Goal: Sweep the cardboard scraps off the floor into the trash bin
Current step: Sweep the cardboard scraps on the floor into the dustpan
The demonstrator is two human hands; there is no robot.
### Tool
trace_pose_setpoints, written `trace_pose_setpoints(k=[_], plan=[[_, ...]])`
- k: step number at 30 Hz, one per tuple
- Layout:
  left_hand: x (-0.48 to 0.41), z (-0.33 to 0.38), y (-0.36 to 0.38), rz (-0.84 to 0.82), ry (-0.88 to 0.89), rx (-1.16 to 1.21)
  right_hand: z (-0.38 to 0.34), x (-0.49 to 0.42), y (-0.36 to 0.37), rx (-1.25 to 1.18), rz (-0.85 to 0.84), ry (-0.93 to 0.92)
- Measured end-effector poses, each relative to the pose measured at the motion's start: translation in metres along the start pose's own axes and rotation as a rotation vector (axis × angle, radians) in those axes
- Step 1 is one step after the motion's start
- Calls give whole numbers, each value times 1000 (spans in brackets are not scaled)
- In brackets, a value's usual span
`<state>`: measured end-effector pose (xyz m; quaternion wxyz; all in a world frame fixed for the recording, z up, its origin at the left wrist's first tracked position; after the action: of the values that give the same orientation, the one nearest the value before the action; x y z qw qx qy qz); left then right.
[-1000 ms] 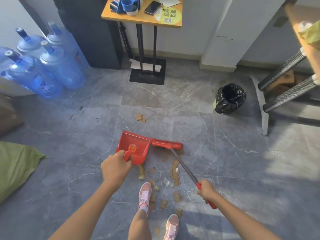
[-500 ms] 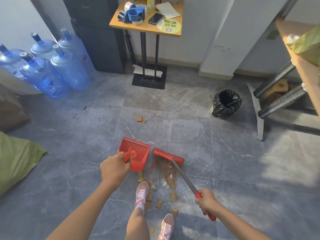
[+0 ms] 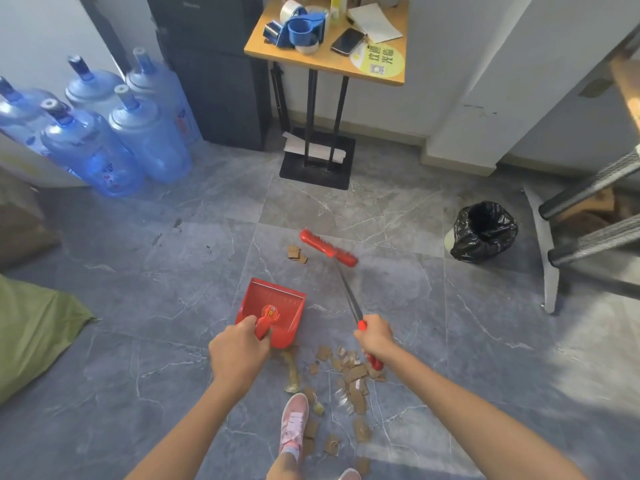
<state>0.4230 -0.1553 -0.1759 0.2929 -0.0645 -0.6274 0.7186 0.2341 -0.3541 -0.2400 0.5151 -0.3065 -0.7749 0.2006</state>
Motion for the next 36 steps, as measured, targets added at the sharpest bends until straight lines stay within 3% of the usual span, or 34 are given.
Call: trace_pose_setpoints(k=[6, 13, 24, 29, 36], plan=[[-49, -7, 16, -42, -31, 11, -76, -61, 43, 184, -68, -90], [-70, -15, 22, 4, -42, 63, -87, -100, 64, 444, -82, -102], [-8, -26, 14, 33, 48, 65, 40, -54, 26, 710, -132, -78], [50, -38, 6, -10, -38, 23, 110, 6, 19, 691, -173, -43], [141, -21, 20, 11, 32, -36, 201, 88, 33, 571, -204, -20]])
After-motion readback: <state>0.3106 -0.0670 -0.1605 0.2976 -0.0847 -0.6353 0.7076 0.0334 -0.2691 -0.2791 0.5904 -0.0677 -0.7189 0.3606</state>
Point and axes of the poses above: each hand's wrist, its own x-axis away from the middle knuckle, its own y-axis out of the palm, z = x × y, the point moved 6 cm from there along -x, towards the middle knuckle, and after that the axes turned 2 degrees about -y, right-handed, at the moved point
